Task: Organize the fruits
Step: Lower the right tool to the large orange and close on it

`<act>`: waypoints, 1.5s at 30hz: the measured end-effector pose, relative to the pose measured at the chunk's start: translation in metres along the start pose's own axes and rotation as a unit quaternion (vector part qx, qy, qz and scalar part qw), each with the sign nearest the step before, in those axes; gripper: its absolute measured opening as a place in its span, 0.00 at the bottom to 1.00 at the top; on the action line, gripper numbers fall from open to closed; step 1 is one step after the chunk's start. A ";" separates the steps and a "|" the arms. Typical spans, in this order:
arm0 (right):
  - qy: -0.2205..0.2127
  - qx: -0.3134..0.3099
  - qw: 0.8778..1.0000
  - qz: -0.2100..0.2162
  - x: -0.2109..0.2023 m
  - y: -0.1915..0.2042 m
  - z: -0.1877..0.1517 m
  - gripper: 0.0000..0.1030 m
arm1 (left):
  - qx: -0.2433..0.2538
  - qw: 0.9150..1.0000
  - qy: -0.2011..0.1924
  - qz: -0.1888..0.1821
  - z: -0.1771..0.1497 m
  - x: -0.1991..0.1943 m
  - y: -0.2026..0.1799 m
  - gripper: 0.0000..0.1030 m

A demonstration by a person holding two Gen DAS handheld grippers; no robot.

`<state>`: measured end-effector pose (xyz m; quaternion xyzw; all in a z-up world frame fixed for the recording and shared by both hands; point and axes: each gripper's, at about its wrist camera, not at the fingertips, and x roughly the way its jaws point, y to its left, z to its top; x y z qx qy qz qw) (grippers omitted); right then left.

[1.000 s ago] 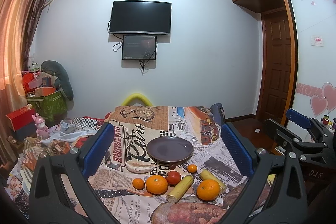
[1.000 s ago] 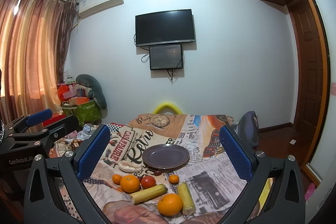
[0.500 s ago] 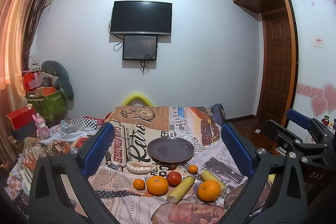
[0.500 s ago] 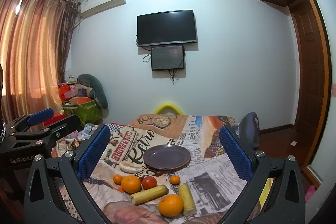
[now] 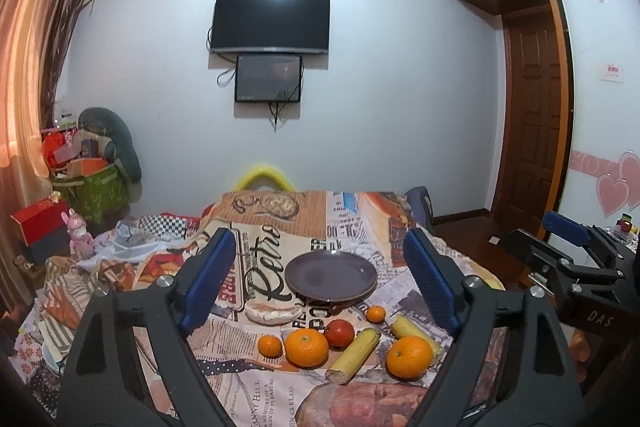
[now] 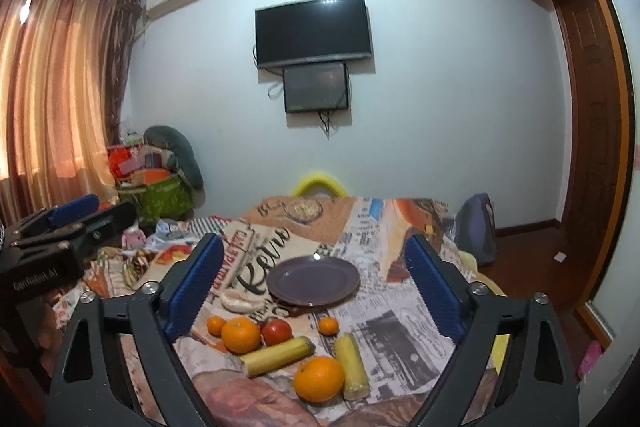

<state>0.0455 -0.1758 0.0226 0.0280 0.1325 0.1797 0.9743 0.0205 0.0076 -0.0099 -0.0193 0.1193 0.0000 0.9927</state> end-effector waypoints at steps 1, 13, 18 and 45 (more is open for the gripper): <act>0.009 0.001 1.000 -0.001 0.004 -0.004 -0.003 0.81 | 0.000 1.000 0.006 0.001 -0.001 0.004 0.002 0.78; 0.149 0.021 0.989 0.014 0.060 -0.034 -0.041 0.50 | 0.012 0.995 0.095 0.027 -0.029 0.068 0.032 0.60; 0.201 0.020 0.979 0.011 0.080 -0.037 -0.062 0.50 | 0.004 0.989 0.147 0.017 -0.047 0.093 0.046 0.60; 0.332 -0.007 0.942 0.045 0.140 -0.012 -0.131 0.69 | -0.005 0.947 0.320 -0.028 -0.138 0.171 0.048 0.62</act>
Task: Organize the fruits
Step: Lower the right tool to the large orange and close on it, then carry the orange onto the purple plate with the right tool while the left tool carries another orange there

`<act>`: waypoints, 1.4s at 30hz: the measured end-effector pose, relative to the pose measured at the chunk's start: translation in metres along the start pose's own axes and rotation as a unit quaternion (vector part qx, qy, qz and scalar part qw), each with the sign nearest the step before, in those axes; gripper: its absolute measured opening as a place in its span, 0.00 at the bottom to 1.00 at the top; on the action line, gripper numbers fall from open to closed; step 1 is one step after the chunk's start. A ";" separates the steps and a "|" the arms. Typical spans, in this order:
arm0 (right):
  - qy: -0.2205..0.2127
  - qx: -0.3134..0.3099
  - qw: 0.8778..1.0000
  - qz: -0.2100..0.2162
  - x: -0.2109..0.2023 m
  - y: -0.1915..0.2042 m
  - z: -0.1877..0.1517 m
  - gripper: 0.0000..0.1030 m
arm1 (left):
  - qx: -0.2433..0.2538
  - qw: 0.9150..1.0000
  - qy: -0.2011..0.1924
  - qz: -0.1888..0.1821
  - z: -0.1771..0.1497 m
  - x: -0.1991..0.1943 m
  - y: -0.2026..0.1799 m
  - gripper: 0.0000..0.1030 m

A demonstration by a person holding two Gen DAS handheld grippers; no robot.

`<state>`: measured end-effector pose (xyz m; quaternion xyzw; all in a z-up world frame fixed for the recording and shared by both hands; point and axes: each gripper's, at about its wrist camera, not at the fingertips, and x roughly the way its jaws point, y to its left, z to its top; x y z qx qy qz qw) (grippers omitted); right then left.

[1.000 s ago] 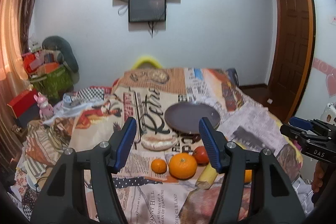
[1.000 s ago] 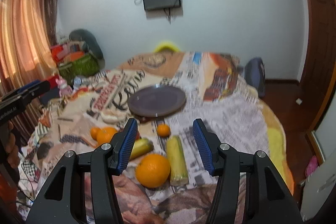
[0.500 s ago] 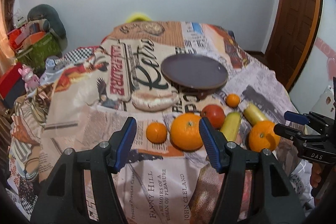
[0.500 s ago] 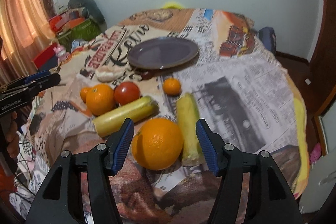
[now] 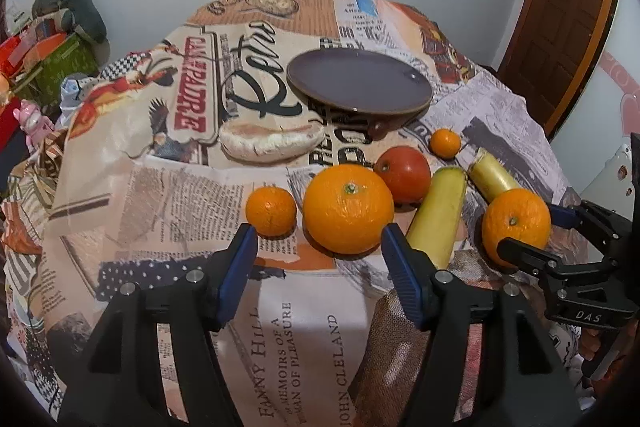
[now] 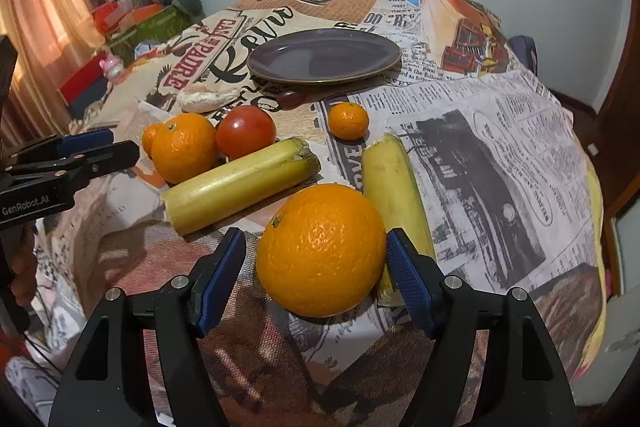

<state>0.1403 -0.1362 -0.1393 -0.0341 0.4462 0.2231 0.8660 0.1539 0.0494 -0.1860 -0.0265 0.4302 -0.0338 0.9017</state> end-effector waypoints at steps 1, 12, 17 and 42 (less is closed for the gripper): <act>0.000 -0.004 1.000 -0.003 0.001 0.001 0.000 0.69 | -0.001 1.000 0.004 -0.002 0.000 0.003 0.000 0.62; -0.015 0.013 1.000 0.004 0.002 -0.009 0.005 0.61 | 0.008 0.999 0.027 -0.014 0.007 0.024 -0.009 0.62; -0.023 0.025 0.999 0.004 -0.002 -0.014 0.010 0.61 | 0.007 0.999 0.037 -0.019 0.014 0.036 -0.013 0.62; -0.069 0.025 0.997 -0.011 -0.016 -0.031 0.045 0.61 | -0.019 1.000 -0.020 -0.014 0.040 0.018 -0.006 0.61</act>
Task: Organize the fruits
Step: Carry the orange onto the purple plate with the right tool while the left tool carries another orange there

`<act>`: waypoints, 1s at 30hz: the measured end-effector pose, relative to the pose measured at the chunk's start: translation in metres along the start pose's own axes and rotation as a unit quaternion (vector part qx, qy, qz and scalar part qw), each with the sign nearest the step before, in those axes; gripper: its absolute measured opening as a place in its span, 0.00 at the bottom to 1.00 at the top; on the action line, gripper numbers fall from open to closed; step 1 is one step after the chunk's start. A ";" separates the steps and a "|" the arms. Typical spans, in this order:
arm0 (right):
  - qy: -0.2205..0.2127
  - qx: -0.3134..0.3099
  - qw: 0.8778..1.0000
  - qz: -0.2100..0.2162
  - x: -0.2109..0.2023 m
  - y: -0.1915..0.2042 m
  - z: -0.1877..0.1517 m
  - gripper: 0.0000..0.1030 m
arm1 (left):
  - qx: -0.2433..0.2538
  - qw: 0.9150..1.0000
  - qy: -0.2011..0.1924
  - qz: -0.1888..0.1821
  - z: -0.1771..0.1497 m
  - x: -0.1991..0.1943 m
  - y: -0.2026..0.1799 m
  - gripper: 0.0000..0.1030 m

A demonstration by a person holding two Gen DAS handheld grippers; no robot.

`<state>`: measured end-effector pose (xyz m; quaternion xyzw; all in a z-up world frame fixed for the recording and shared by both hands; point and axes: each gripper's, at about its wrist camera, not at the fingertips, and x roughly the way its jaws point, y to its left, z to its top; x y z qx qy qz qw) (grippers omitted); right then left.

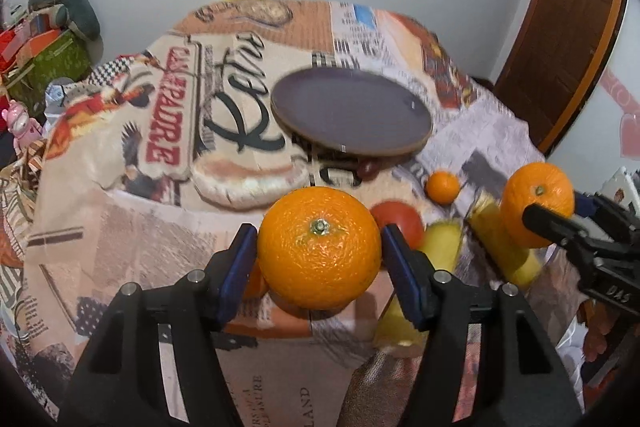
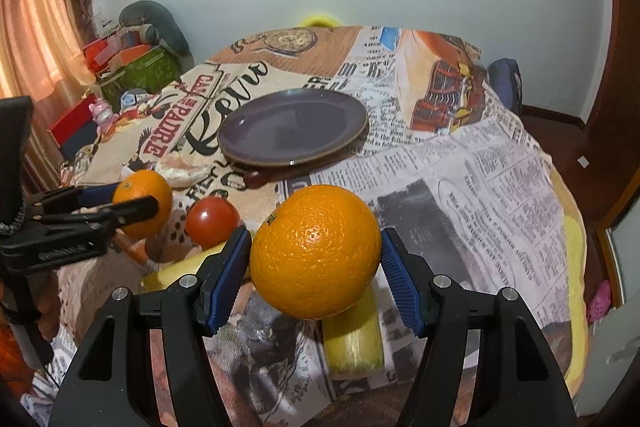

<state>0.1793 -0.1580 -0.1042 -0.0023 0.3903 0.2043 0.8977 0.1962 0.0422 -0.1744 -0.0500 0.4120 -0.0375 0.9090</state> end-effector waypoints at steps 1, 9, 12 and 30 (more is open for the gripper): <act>-0.003 -0.001 1.000 0.000 -0.001 0.000 0.002 0.61 | -0.001 1.000 -0.007 0.000 0.003 -0.005 0.001 0.61; -0.036 -0.012 0.999 -0.008 -0.008 0.002 0.026 0.61 | -0.002 0.998 -0.059 0.003 0.033 -0.032 0.004 0.61; -0.050 -0.014 0.999 -0.010 -0.008 0.001 0.037 0.61 | 0.000 0.997 -0.074 0.006 0.045 -0.037 0.005 0.61; -0.081 -0.022 0.996 -0.017 0.021 -0.009 0.082 0.61 | 0.026 0.995 -0.096 0.012 0.094 -0.008 -0.007 0.61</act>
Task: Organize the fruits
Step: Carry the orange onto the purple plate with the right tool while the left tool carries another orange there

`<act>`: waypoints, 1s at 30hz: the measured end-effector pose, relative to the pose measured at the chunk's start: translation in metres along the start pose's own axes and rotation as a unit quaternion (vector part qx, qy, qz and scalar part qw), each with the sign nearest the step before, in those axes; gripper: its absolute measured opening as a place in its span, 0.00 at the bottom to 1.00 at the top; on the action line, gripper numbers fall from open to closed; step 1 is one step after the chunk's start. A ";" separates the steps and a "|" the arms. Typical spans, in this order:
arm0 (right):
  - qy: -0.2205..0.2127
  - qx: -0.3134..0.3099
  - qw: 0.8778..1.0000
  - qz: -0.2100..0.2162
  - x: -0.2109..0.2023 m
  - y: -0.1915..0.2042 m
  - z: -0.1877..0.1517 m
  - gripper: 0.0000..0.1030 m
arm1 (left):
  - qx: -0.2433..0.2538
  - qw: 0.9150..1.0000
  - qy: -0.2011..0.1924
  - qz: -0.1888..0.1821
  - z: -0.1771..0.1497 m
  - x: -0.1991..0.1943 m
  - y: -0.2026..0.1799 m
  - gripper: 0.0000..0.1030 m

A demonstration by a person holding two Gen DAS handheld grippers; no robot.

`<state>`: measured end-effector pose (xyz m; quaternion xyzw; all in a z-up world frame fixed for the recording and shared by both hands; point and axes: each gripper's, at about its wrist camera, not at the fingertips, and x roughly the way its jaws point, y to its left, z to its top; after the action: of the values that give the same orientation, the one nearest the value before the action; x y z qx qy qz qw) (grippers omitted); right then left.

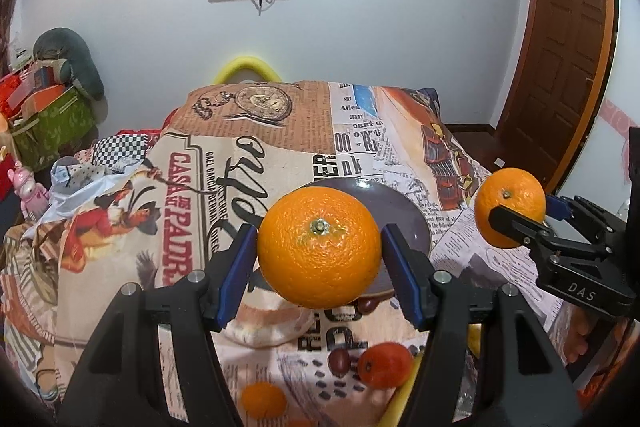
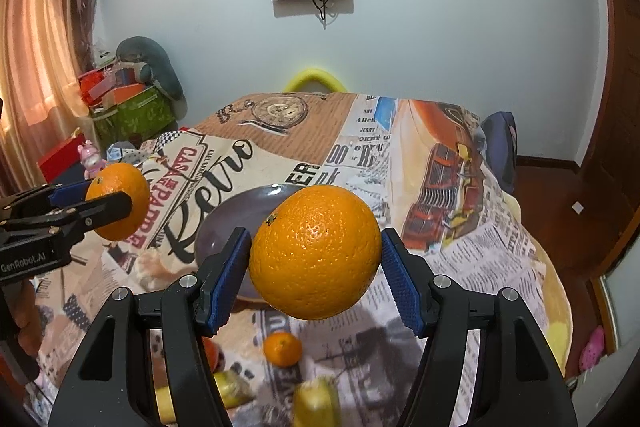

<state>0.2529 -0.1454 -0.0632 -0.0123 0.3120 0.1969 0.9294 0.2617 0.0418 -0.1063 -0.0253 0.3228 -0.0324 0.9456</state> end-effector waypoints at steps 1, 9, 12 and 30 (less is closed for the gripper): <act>0.000 -0.001 1.000 -0.001 0.003 0.000 0.001 0.61 | 0.000 1.000 0.001 -0.001 0.001 0.004 -0.001 0.61; 0.010 -0.017 1.000 0.001 0.035 -0.003 0.014 0.61 | -0.001 1.000 0.013 -0.002 0.014 0.041 -0.001 0.61; 0.016 -0.021 1.000 0.005 0.046 -0.005 0.016 0.61 | 0.001 1.000 0.019 -0.002 0.017 0.054 0.000 0.61; 0.086 -0.041 0.995 0.021 0.124 -0.007 0.021 0.61 | -0.004 0.996 0.084 -0.009 0.027 0.140 0.014 0.61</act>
<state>0.3580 -0.1043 -0.1196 -0.0610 0.3822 0.2276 0.8935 0.3893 0.0458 -0.1708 -0.0290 0.4013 -0.0419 0.9145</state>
